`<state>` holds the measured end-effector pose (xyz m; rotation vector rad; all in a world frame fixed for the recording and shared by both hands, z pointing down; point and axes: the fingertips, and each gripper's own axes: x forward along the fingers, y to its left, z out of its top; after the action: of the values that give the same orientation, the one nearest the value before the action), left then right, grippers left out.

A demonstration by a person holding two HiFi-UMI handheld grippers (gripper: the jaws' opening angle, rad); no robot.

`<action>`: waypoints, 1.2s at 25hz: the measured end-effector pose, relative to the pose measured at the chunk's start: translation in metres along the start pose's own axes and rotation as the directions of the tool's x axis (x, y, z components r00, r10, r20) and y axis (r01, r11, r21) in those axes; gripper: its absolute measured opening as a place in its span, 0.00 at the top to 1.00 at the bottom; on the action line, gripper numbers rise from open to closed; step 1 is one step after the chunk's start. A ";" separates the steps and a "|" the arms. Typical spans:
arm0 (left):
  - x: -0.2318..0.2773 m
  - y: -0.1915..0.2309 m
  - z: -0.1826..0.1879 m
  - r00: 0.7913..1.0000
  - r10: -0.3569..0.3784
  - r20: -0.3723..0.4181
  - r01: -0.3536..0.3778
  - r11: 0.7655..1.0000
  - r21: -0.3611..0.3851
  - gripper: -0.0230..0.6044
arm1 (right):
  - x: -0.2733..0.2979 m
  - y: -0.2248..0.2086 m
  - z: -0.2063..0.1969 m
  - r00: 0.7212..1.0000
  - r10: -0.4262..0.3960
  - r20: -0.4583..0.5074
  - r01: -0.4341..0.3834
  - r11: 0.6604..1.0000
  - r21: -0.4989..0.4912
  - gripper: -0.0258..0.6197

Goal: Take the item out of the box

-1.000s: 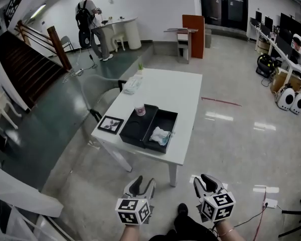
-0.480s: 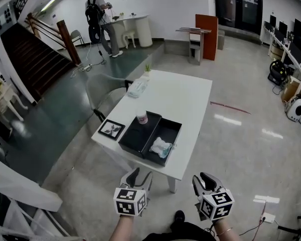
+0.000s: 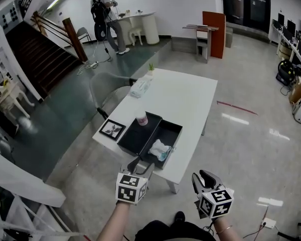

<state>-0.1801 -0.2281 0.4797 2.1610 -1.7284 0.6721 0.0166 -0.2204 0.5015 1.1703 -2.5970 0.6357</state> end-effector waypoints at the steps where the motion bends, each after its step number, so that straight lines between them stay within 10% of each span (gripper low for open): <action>1: 0.003 0.001 0.002 1.000 0.006 -0.010 -0.005 0.999 0.031 0.63 | 0.002 0.001 0.000 1.000 0.007 0.000 -0.007 1.000 0.002 0.80; 15: 0.062 0.007 -0.004 0.972 -0.029 -0.232 0.116 0.922 0.369 0.59 | 0.022 -0.006 -0.001 1.000 0.003 -0.021 -0.003 1.000 -0.003 0.80; 30: 0.130 0.008 -0.021 0.871 -0.084 -0.483 0.404 0.683 0.609 0.57 | 0.048 -0.023 0.004 0.997 -0.072 -0.034 0.073 0.997 0.019 0.80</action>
<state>-0.1690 -0.3275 0.5656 2.3621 -0.9812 1.7892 0.0028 -0.2676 0.5221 1.2429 -2.5133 0.6617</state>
